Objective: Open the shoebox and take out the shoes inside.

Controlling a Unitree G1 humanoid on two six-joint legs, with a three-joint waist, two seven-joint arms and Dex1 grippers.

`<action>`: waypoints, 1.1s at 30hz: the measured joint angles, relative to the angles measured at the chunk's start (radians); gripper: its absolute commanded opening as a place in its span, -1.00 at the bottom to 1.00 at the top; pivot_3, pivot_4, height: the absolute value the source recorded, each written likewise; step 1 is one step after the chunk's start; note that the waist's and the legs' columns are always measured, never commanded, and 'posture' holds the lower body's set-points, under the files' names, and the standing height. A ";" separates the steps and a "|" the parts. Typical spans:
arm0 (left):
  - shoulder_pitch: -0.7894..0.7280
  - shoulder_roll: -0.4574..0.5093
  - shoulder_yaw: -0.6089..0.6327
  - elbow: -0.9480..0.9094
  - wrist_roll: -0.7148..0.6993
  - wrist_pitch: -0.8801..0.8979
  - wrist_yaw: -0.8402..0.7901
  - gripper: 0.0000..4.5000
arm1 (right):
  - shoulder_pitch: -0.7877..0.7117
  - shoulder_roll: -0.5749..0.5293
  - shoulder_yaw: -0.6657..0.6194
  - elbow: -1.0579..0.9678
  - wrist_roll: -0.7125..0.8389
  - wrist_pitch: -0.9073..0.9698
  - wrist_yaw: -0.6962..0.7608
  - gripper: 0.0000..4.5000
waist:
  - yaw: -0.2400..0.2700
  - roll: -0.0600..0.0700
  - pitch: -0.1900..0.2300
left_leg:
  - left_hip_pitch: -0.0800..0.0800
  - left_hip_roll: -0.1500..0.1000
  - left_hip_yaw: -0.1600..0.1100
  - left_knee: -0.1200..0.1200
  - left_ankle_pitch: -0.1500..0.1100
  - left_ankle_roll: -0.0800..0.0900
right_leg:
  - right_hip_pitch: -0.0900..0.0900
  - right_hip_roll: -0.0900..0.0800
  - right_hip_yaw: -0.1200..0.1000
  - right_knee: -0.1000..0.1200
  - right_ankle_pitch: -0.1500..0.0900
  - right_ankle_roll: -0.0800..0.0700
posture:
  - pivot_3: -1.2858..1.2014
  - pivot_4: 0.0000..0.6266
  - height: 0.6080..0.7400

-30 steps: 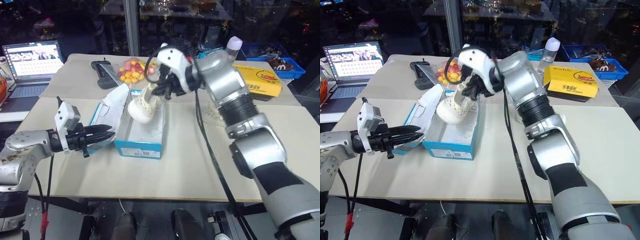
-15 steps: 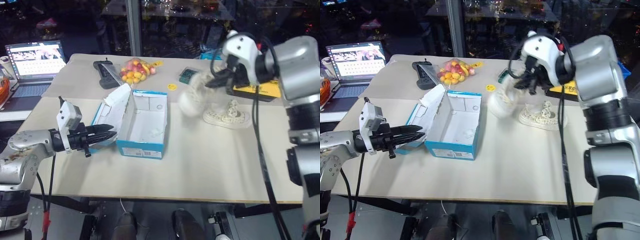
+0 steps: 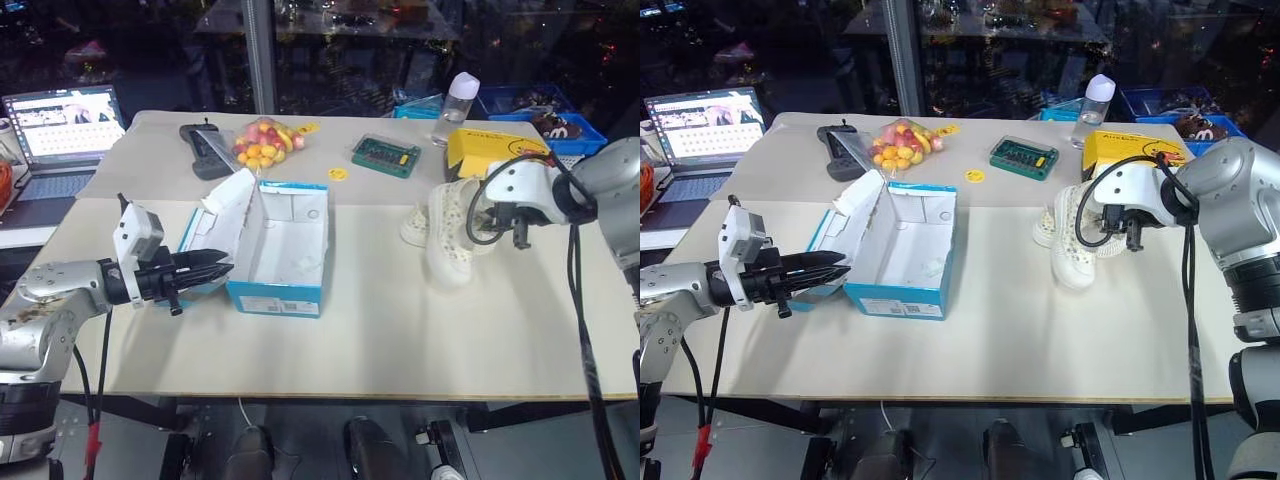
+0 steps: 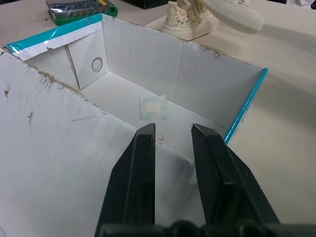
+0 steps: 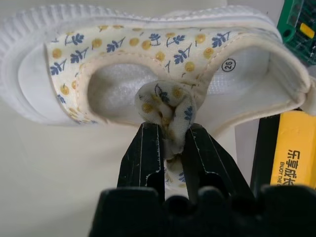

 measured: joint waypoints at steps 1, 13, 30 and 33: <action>0.000 0.000 0.000 0.000 0.000 0.000 0.000 -0.46 | -0.001 0.000 0.000 0.002 -0.001 -0.015 -0.009 -0.76 | 0.000 0.000 0.000 | 0.000 0.000 0.000 0.000 0.000 0.000 | 0.000 0.000 0.000 0.000 0.000 0.000 | 0.03 -0.52 -0.02; 0.012 0.000 0.003 -0.004 -0.001 0.001 -0.002 -0.46 | -0.094 -0.014 -0.033 0.066 0.046 -0.482 0.044 -0.76 | 0.001 0.001 0.000 | 0.000 0.000 0.000 0.000 0.000 0.000 | 0.000 0.000 0.000 0.000 0.000 0.000 | 0.03 -0.52 -0.02; 0.023 -0.001 0.004 -0.015 -0.020 0.002 0.003 -0.46 | -0.225 0.014 0.223 0.414 -0.499 -1.198 -0.290 -0.76 | -0.001 0.001 0.001 | 0.000 0.000 0.000 0.000 0.001 -0.001 | 0.000 0.000 0.001 0.002 -0.001 0.000 | 0.03 -0.52 -0.02; 0.023 -0.001 0.004 -0.015 -0.020 0.002 0.006 -0.46 | -0.246 0.038 0.254 0.455 -0.567 -1.237 -0.377 -0.76 | -0.004 0.001 0.001 | 0.000 0.000 0.000 0.001 0.001 -0.002 | 0.000 0.000 0.002 0.002 0.000 0.000 | 0.03 -0.52 -0.02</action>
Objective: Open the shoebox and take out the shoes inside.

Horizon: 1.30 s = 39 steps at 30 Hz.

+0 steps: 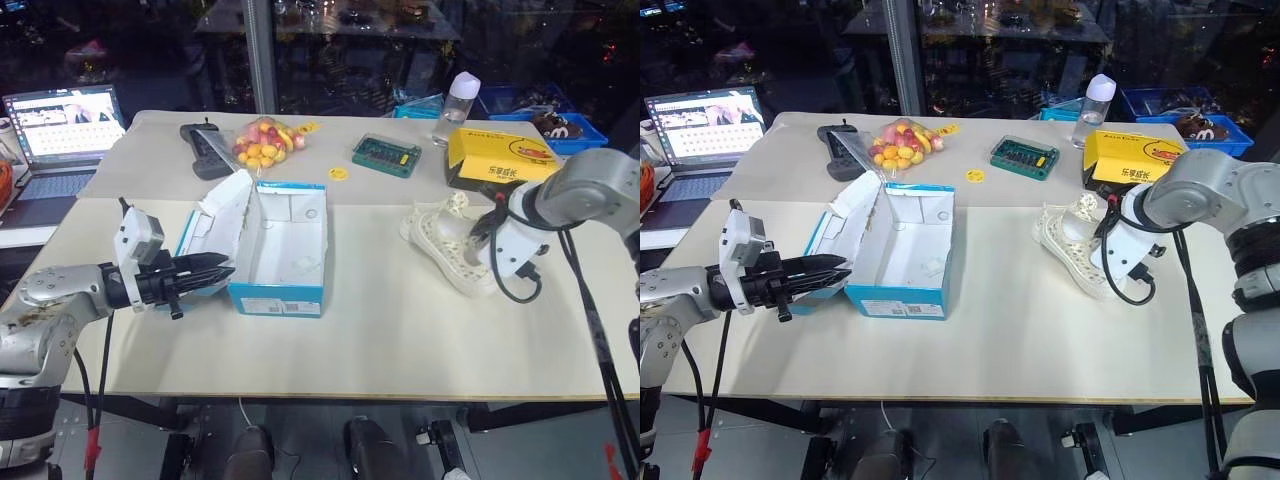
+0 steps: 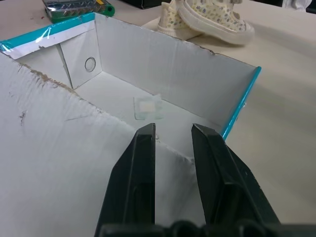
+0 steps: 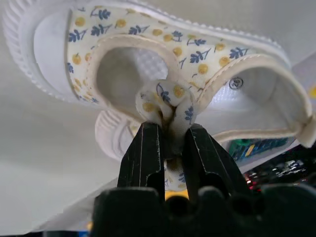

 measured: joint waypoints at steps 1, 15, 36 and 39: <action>0.000 0.000 0.000 0.000 0.000 0.000 0.001 -0.46 | -0.008 0.004 0.001 0.004 -0.003 -0.012 -0.007 -0.76 | -0.001 0.000 0.000 | 0.000 0.000 0.000 0.000 0.000 0.000 | 0.000 0.000 0.000 0.001 0.000 0.000 | 0.03 -0.52 -0.02; 0.010 0.000 0.000 -0.011 0.000 0.000 0.010 -0.46 | -0.058 0.028 0.010 0.003 0.064 -0.087 0.036 -0.76 | 0.003 0.000 0.000 | 0.001 0.000 0.000 0.001 0.000 0.000 | 0.000 0.000 0.000 0.004 -0.001 -0.001 | 0.03 -0.52 -0.02; 0.021 0.000 0.000 -0.020 -0.011 0.002 0.018 -0.46 | -0.044 0.074 0.029 0.145 0.045 0.028 -0.049 0.51 | 0.003 0.000 0.000 | 0.001 0.000 -0.001 0.004 0.000 0.000 | 0.001 0.000 0.000 0.006 -0.001 0.000 | 0.03 -0.52 -0.02; 0.018 0.000 -0.001 -0.019 -0.010 0.001 0.016 -0.46 | -0.043 0.059 0.006 0.117 0.091 0.038 0.001 0.51 | 0.002 0.000 0.000 | 0.001 0.000 -0.001 0.004 0.000 0.000 | 0.001 0.000 0.000 0.006 -0.001 0.000 | 0.03 -0.52 -0.02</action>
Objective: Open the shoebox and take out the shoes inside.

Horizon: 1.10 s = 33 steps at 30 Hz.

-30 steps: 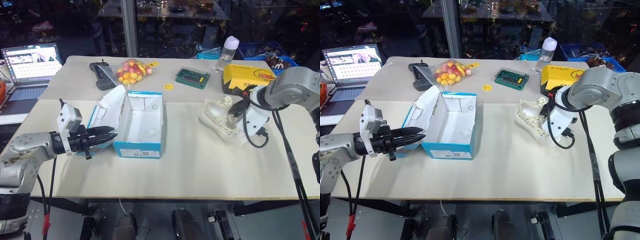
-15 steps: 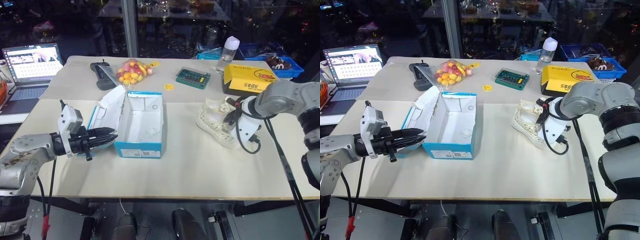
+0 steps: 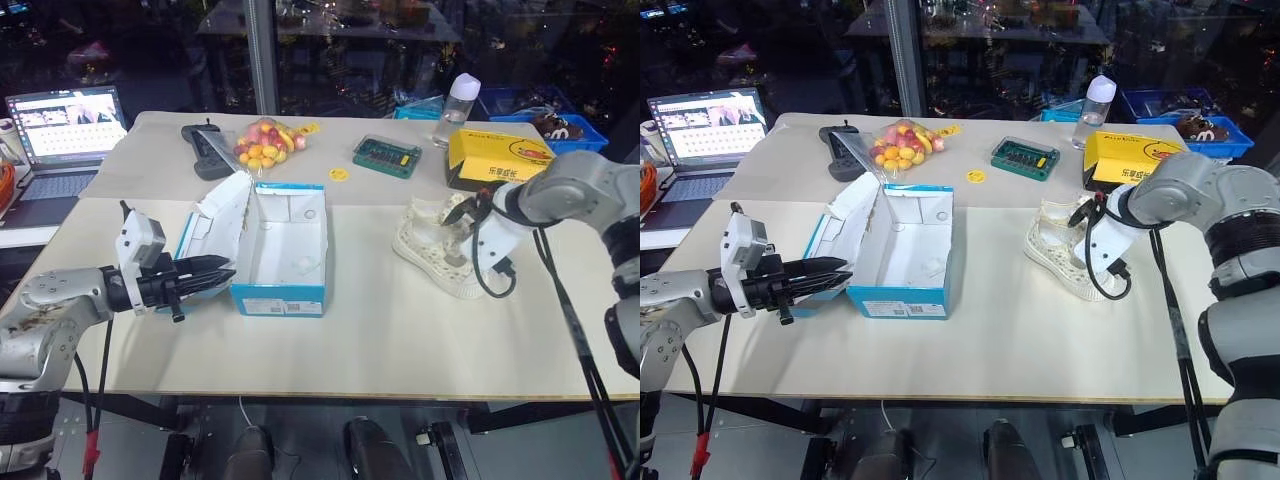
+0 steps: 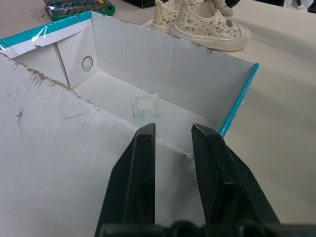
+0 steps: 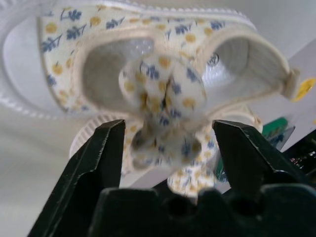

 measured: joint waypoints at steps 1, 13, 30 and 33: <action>-0.004 0.000 -0.002 0.001 0.000 0.000 -0.001 -0.46 | 0.001 -0.004 -0.008 -0.017 0.020 0.007 0.017 0.51 | -0.001 0.000 0.000 | 0.000 0.000 0.000 0.000 0.000 0.000 | 0.000 0.000 0.000 0.000 0.000 0.000 | 0.03 -0.52 -0.02; 0.007 -0.046 0.020 -0.023 -0.011 -0.004 0.036 -0.46 | 0.417 -0.119 -0.526 -0.739 0.711 1.195 0.360 0.51 | 0.021 0.000 0.000 | 0.000 0.000 -0.001 0.001 0.000 0.000 | 0.003 -0.001 -0.002 0.000 -0.001 0.000 | 0.03 -0.52 -0.02; 0.059 -0.315 0.252 -0.087 0.078 -0.022 0.637 -0.46 | 0.968 0.380 -0.906 -1.549 0.582 2.182 -0.553 0.51 | 0.030 -0.006 -0.004 | 0.016 -0.002 -0.001 0.010 0.000 -0.001 | 0.026 -0.002 0.001 -0.007 0.000 -0.002 | 0.03 -0.52 -0.02; 0.064 -0.347 0.290 0.006 0.167 -0.070 0.773 -0.46 | 1.020 0.422 -0.971 -1.501 0.556 2.114 -0.639 0.51 | 0.030 -0.008 -0.005 | 0.016 -0.002 -0.001 0.010 0.000 -0.001 | 0.028 -0.002 0.001 -0.010 0.000 -0.002 | 0.03 -0.52 -0.02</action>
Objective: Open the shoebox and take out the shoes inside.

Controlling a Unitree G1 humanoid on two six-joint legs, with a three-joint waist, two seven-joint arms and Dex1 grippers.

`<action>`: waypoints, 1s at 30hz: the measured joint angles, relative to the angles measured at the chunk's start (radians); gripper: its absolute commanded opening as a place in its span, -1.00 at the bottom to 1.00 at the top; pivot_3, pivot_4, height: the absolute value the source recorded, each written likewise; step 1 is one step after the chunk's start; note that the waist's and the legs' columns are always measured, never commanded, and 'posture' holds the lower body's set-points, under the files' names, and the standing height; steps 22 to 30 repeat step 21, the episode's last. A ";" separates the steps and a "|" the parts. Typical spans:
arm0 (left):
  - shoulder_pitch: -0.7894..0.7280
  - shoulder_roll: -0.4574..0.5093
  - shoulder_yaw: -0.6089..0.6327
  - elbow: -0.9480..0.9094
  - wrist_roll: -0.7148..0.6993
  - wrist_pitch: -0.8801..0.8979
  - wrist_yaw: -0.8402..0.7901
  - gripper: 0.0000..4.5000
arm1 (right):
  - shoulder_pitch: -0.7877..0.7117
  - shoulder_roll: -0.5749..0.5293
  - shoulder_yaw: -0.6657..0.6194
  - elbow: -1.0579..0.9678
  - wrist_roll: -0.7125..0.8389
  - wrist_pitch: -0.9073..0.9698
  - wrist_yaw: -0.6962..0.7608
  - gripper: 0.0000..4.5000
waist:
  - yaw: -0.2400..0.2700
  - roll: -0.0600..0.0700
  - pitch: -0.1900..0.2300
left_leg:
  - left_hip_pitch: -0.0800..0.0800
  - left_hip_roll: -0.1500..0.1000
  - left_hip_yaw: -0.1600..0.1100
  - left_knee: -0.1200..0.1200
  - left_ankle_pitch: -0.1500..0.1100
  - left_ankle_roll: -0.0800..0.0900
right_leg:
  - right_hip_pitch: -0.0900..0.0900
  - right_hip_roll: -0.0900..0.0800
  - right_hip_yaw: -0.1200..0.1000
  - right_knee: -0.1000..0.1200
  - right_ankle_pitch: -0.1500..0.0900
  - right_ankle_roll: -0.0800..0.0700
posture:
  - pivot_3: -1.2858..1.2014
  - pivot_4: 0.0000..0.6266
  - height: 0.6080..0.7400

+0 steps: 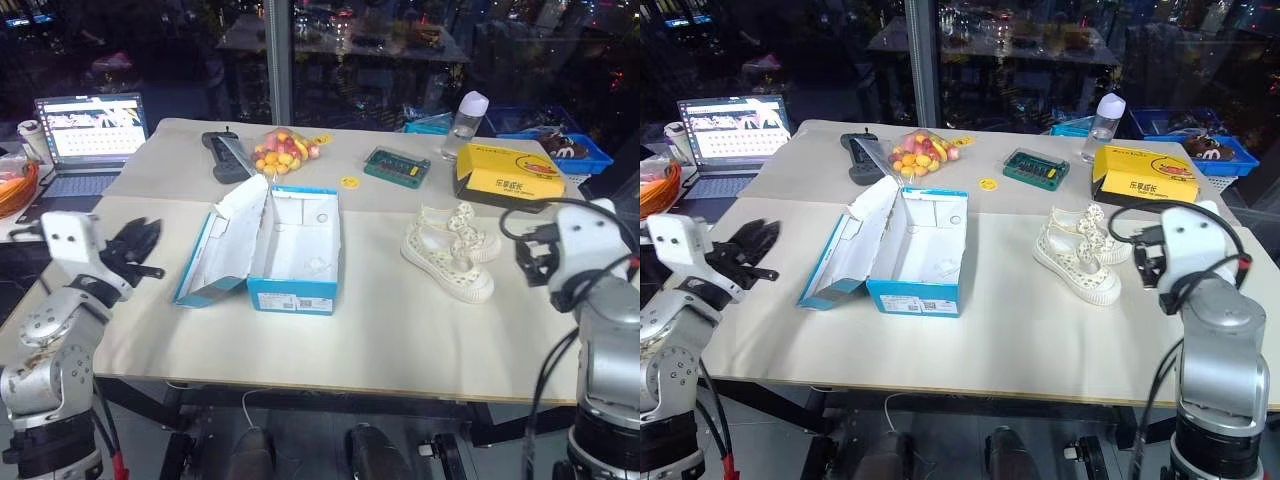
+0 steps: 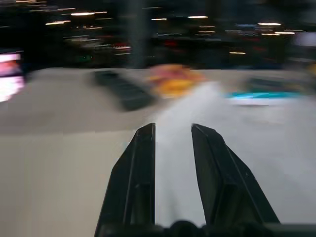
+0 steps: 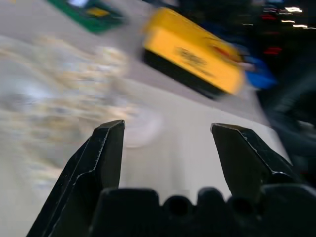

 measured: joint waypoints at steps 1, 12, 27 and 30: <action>0.008 -0.011 0.010 0.039 0.026 -0.023 0.031 -0.46 | 0.010 0.017 -0.022 0.024 0.000 -0.023 -0.023 0.51 | -0.001 0.000 0.000 | 0.000 0.000 0.000 0.000 0.000 0.000 | 0.000 0.000 0.000 0.000 0.000 0.000 | 0.03 -0.52 -0.02; 0.061 -0.041 0.017 0.223 0.104 -0.103 0.080 -0.46 | 0.153 0.074 0.031 0.263 0.024 -0.329 -0.094 0.51 | -0.002 0.000 0.000 | -0.001 0.000 0.000 -0.001 -0.005 -0.008 | 0.001 0.000 -0.001 -0.007 0.000 0.000 | 0.03 -0.52 -0.02; 0.030 -0.043 0.019 0.272 0.104 -0.152 0.087 -0.46 | 0.142 0.085 0.021 0.336 0.043 -0.388 -0.141 0.51 | -0.002 0.000 -0.001 | -0.002 0.001 0.000 -0.001 -0.005 -0.008 | 0.002 0.000 -0.001 -0.007 0.000 0.000 | 0.03 -0.52 -0.02; 0.030 -0.043 0.019 0.272 0.104 -0.152 0.087 -0.46 | 0.142 0.085 0.021 0.336 0.043 -0.388 -0.141 0.51 | -0.002 0.000 -0.001 | -0.002 0.001 0.000 -0.001 -0.005 -0.008 | 0.002 0.000 -0.001 -0.007 0.000 0.000 | 0.03 -0.52 -0.02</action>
